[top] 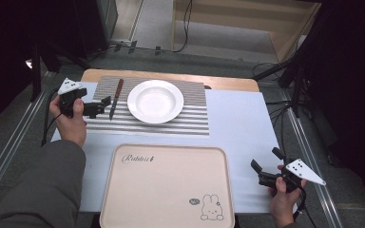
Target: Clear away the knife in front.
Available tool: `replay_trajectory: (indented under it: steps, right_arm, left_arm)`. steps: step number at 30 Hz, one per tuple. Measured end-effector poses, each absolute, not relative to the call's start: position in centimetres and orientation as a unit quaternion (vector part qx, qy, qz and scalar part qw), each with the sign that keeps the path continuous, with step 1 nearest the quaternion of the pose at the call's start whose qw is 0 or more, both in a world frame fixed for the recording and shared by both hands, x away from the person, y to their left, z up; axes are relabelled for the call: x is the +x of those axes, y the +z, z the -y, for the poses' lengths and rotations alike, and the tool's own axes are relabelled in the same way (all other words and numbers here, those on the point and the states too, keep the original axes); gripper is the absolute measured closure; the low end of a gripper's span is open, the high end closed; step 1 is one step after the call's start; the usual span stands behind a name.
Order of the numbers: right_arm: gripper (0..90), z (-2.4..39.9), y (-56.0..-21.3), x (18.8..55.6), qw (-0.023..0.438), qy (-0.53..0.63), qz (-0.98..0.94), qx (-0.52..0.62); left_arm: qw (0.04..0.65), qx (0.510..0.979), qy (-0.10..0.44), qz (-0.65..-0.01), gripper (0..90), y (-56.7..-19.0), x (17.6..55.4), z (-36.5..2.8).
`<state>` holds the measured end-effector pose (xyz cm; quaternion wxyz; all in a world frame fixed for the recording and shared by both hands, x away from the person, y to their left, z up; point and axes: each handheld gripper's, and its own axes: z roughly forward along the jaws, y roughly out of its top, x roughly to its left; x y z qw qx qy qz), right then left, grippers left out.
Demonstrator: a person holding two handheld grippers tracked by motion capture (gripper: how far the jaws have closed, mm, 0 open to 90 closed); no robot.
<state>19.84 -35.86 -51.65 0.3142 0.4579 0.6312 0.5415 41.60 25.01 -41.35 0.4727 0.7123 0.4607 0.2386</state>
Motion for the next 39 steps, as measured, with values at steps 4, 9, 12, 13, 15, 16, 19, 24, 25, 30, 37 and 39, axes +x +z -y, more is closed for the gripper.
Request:
replay_trajectory:
  steps: [4, 9, 12, 13, 15, 16, 19, 24, 25, 30, 37, 39]
  right_arm:
    - [0.0, 35.9, -51.6, 19.9, 0.314, 0.540, -0.632, 0.458]
    - [0.0, 35.8, -51.7, 19.9, 0.313, 0.541, -0.632, 0.459]
    - [0.0, 35.8, -51.7, 19.9, 0.313, 0.541, -0.632, 0.459]
    - [0.0, 35.9, -51.7, 19.9, 0.313, 0.541, -0.631, 0.459]
    - [0.0, 35.9, -51.7, 19.9, 0.313, 0.542, -0.631, 0.459]
    - [0.0, 35.9, -51.7, 19.9, 0.313, 0.543, -0.630, 0.458]
    - [0.0, 35.9, -51.7, 19.9, 0.313, 0.542, -0.630, 0.459]
    - [0.0, 35.9, -51.7, 19.9, 0.313, 0.542, -0.631, 0.459]
    - [0.0, 35.9, -51.7, 19.9, 0.313, 0.542, -0.631, 0.459]
    - [0.0, 35.9, -51.7, 19.9, 0.312, 0.542, -0.631, 0.459]
    - [0.0, 35.9, -51.7, 19.9, 0.312, 0.542, -0.632, 0.458]
    - [0.0, 35.9, -51.7, 19.9, 0.312, 0.542, -0.632, 0.458]
  left_arm:
    - [0.461, 0.716, 0.231, -0.471, 0.0, -41.8, 43.0, -24.9]
    - [0.443, 0.726, 0.218, -0.480, 0.0, -42.4, 44.8, -24.4]
    - [0.436, 0.730, 0.216, -0.481, 0.0, -42.5, 45.4, -24.1]
    - [0.434, 0.731, 0.209, -0.483, 0.0, -42.6, 46.0, -23.9]
    - [0.429, 0.734, 0.207, -0.485, 0.0, -42.7, 46.6, -23.7]
    - [0.425, 0.735, 0.205, -0.486, 0.0, -42.7, 46.9, -23.5]
    - [0.420, 0.737, 0.197, -0.491, 0.0, -42.9, 47.5, -23.3]
    - [0.397, 0.743, 0.182, -0.507, 1.9, -43.4, 49.1, -22.6]
    - [0.389, 0.745, 0.174, -0.514, 2.0, -43.6, 49.5, -22.5]
    - [0.359, 0.744, 0.183, -0.533, 12.6, -43.6, 50.6, -22.1]
    - [0.319, 0.747, 0.165, -0.559, 25.4, -44.0, 52.0, -21.7]
    - [0.314, 0.749, 0.164, -0.559, 28.4, -44.1, 52.1, -21.7]
